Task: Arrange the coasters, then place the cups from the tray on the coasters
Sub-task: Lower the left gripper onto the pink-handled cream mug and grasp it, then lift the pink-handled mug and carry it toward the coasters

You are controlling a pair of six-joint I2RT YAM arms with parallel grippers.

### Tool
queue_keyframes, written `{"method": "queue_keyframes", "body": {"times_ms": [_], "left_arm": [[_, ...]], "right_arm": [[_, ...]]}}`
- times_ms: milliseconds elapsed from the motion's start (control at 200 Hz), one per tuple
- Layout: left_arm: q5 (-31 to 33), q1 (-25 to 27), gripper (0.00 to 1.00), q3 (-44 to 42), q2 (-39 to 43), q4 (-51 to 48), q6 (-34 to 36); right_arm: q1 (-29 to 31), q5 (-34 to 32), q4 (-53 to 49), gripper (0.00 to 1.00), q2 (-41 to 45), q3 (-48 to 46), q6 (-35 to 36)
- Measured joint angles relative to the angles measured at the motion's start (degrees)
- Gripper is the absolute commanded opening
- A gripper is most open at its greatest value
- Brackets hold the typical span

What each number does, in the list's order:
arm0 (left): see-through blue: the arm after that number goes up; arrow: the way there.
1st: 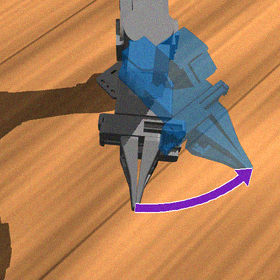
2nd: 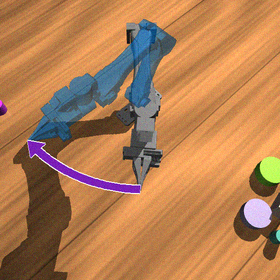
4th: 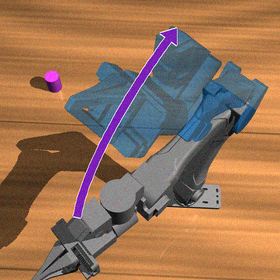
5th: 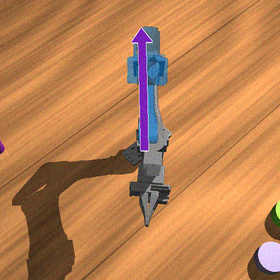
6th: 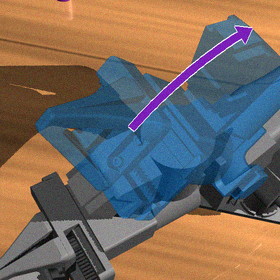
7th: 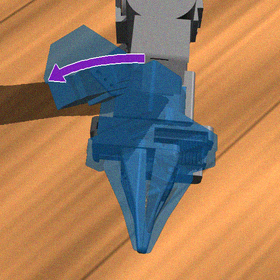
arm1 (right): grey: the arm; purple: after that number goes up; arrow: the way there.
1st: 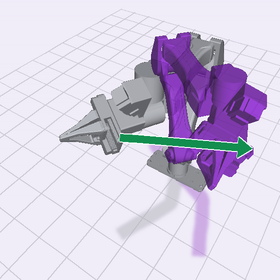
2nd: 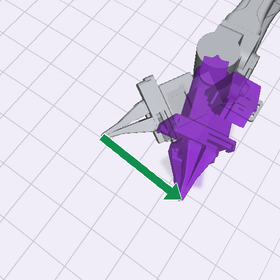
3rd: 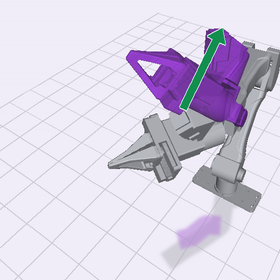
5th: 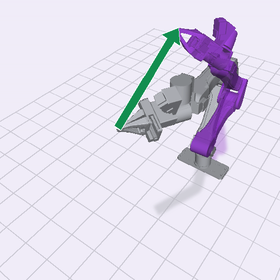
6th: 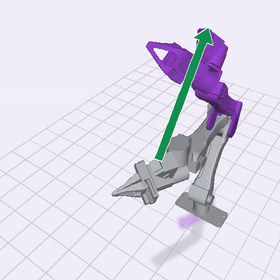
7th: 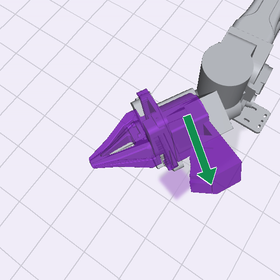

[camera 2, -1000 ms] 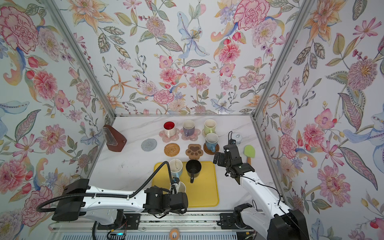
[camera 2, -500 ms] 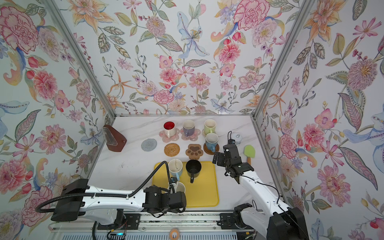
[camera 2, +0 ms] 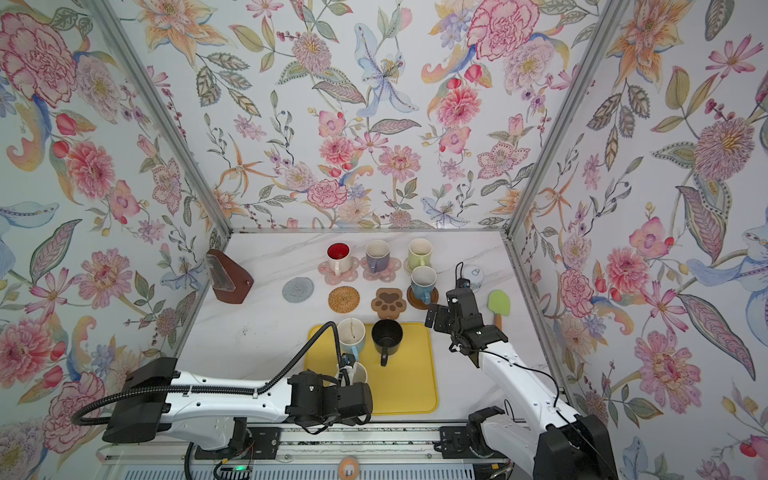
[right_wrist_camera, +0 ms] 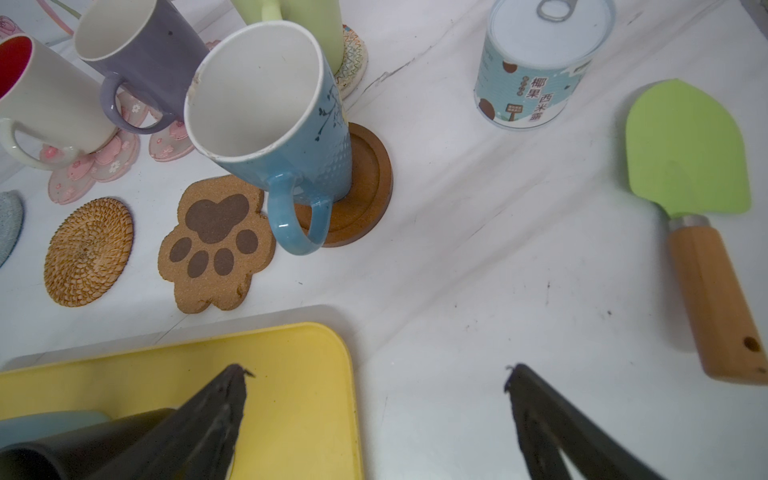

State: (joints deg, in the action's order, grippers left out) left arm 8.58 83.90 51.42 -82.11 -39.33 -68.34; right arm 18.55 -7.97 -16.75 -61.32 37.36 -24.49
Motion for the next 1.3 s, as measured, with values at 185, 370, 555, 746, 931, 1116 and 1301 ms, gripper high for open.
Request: {"method": "queue_keyframes", "body": {"times_ms": [185, 370, 555, 746, 931, 1116, 1301], "left_arm": [[0.0, 0.0, 0.00, 0.0, 0.0, -0.1, 1.0], [0.3, 0.1, 0.00, 1.1, 0.0, -1.7, 2.6], [1.4, 0.7, 0.00, 3.8, 1.4, -4.2, 4.9], [3.7, 0.8, 0.00, 7.5, 4.0, -7.7, 7.1], [6.3, 0.7, 0.00, 13.3, 4.9, -12.6, 10.3], [8.5, -2.2, 0.00, 18.3, 5.4, -16.5, 15.2], [11.5, -8.9, 0.00, 24.0, 5.4, -17.8, 23.0]], "right_arm": [[0.0, 0.0, 0.0, 0.99, 0.0, 0.0, 0.0], [0.0, 0.0, 0.0, 0.99, 0.0, 0.0, 0.0], [0.0, 0.0, 0.0, 0.99, 0.0, 0.0, 0.0], [0.0, 0.0, 0.0, 0.99, 0.0, 0.0, 0.0], [0.0, 0.0, -0.1, 0.99, 0.2, 0.0, 0.0], [0.0, 0.0, -0.3, 0.99, 0.7, 0.0, 0.0], [0.0, 0.0, -1.2, 0.99, 1.4, 0.1, 0.0]]}}
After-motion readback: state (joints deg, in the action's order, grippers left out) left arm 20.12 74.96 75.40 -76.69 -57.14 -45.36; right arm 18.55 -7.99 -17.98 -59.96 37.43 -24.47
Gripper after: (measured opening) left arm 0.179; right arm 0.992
